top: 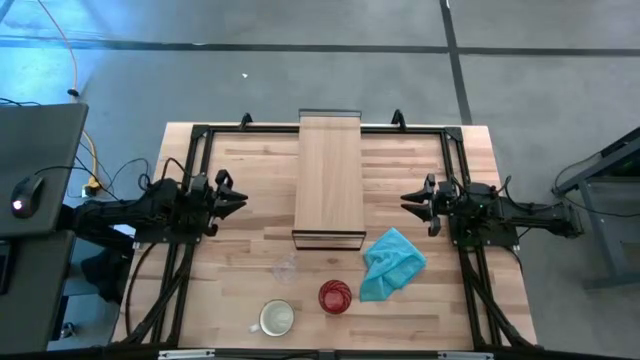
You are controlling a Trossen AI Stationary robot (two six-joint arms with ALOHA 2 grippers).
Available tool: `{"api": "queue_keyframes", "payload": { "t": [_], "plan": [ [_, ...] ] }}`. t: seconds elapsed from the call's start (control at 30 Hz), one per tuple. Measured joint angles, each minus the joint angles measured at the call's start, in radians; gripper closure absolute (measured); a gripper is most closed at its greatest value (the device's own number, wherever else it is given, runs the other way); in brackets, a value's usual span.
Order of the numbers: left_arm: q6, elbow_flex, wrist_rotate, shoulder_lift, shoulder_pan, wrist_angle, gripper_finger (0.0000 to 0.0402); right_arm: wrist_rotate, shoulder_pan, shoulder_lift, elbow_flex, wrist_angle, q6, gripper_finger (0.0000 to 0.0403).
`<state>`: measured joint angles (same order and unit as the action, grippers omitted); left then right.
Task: Stack small to large cups/mugs on shelf
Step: Put the transparent mug on the shelf
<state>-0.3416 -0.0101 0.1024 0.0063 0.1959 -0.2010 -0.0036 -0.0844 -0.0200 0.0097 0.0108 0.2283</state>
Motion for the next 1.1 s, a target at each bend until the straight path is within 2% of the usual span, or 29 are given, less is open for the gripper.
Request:
{"api": "queue_keyframes", "payload": {
  "t": [0.1, 0.3, 0.53, 0.87, 0.97, 1.1],
  "plan": [
    [-0.006, 0.0, -0.011, 0.0, 0.0, -0.004, 0.0328, 0.0, 0.0, 0.0, 0.0, 0.0, 0.015, 0.0287],
    [0.094, 0.0, -0.087, 0.0, 0.0, 0.026, 0.0328, 0.0, 0.0, 0.0, 0.0, -0.002, 0.134, 0.0287],
    [0.089, 0.0, -0.104, 0.0, 0.0, 0.047, 0.0328, 0.0, 0.0, 0.0, 0.0, -0.002, 0.132, 0.0287],
    [0.049, 0.0, -0.022, 0.0, 0.0, 0.094, 0.0328, 0.004, 0.0, 0.0, 0.0, -0.002, 0.131, 0.0287],
    [0.076, 0.0, -0.016, 0.0, 0.0, 0.174, 0.0327, 0.005, 0.0, 0.0, 0.0, -0.002, 0.13, 0.0287],
    [0.128, 0.0, -0.025, 0.022, 0.0, 0.179, 0.0327, 0.005, 0.0, 0.0, 0.0, -0.002, 0.126, 0.0287]
  ]
}}
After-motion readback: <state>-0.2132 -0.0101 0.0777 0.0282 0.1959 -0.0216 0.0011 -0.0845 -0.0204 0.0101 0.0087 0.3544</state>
